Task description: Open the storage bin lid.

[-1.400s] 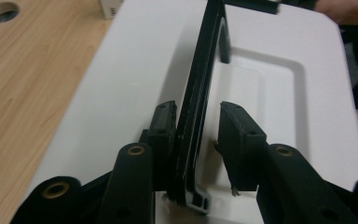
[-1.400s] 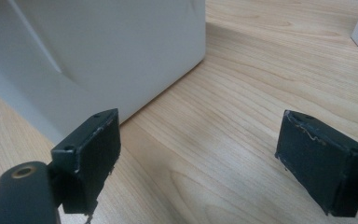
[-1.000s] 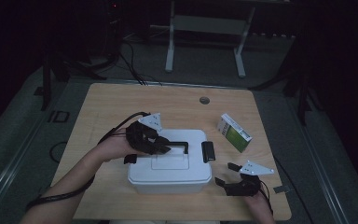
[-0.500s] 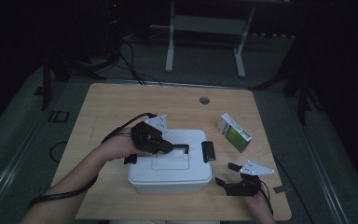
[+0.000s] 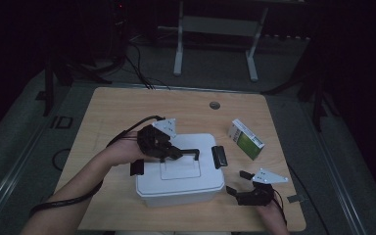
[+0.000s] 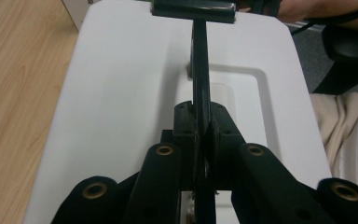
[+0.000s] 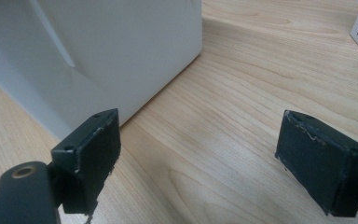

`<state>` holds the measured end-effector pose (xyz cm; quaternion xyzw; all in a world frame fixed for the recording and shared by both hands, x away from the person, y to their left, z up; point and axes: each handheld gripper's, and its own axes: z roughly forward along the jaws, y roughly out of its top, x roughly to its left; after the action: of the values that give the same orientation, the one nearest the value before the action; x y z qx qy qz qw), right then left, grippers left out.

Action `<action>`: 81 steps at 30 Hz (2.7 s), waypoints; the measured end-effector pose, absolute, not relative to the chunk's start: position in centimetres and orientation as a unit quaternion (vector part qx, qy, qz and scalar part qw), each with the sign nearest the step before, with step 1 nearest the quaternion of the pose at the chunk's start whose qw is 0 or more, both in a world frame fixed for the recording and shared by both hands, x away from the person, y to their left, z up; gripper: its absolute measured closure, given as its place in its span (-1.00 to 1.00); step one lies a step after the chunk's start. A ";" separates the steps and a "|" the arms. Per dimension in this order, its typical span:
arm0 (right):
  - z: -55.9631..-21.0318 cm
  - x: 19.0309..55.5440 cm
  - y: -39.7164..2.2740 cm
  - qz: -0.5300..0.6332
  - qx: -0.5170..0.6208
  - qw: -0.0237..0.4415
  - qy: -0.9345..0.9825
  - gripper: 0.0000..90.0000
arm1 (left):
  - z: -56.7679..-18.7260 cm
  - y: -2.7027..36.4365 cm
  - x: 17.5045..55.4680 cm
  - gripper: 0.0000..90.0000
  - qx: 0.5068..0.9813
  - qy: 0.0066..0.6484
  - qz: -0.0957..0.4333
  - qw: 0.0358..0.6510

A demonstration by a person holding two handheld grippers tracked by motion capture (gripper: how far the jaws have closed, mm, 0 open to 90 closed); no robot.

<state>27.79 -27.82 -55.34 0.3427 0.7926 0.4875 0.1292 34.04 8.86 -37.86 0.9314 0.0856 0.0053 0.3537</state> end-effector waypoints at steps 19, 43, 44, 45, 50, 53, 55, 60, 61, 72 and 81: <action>-55.3 27.8 -27.9 0.490 0.346 0.127 0.790 -0.70 | -35.1 12.5 34.3 0.86 0.916 0.117 0.036 0.382; -55.2 27.9 -27.8 0.487 0.349 0.129 0.790 -0.70 | -34.4 21.1 34.0 0.86 0.887 0.210 0.081 0.402; -55.2 27.9 -27.8 0.487 0.349 0.129 0.790 -0.70 | -34.4 21.1 34.0 0.86 0.887 0.210 0.081 0.402; -55.2 27.9 -27.8 0.487 0.349 0.129 0.790 -0.70 | -34.5 22.1 34.0 0.86 0.883 0.220 0.087 0.406; -55.2 27.9 -27.7 0.486 0.349 0.129 0.791 -0.70 | -34.7 23.7 33.9 0.86 0.877 0.238 0.094 0.407; -55.3 27.9 -27.7 0.485 0.349 0.130 0.791 -0.70 | -35.0 25.5 33.7 0.86 0.870 0.258 0.101 0.409; -55.3 27.9 -27.7 0.485 0.349 0.130 0.791 -0.70 | -35.2 26.4 33.5 0.86 0.868 0.264 0.106 0.407; -55.3 27.9 -27.8 0.486 0.349 0.129 0.790 -0.70 | -35.6 28.0 33.1 0.86 0.861 0.282 0.112 0.408; -55.2 27.9 -27.7 0.486 0.350 0.129 0.791 -0.70 | -35.9 28.9 32.8 0.86 0.857 0.292 0.117 0.408; -55.3 27.9 -27.6 0.484 0.349 0.130 0.792 -0.70 | -37.6 32.5 31.4 0.86 0.845 0.330 0.143 0.395; -55.3 27.9 -27.6 0.484 0.349 0.130 0.792 -0.70 | -41.2 34.3 30.8 0.86 0.829 0.370 0.159 0.387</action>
<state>27.90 -27.60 -55.25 0.3495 0.7917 0.4840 0.1296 30.79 34.28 -41.24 0.8294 0.3701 0.1591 0.3871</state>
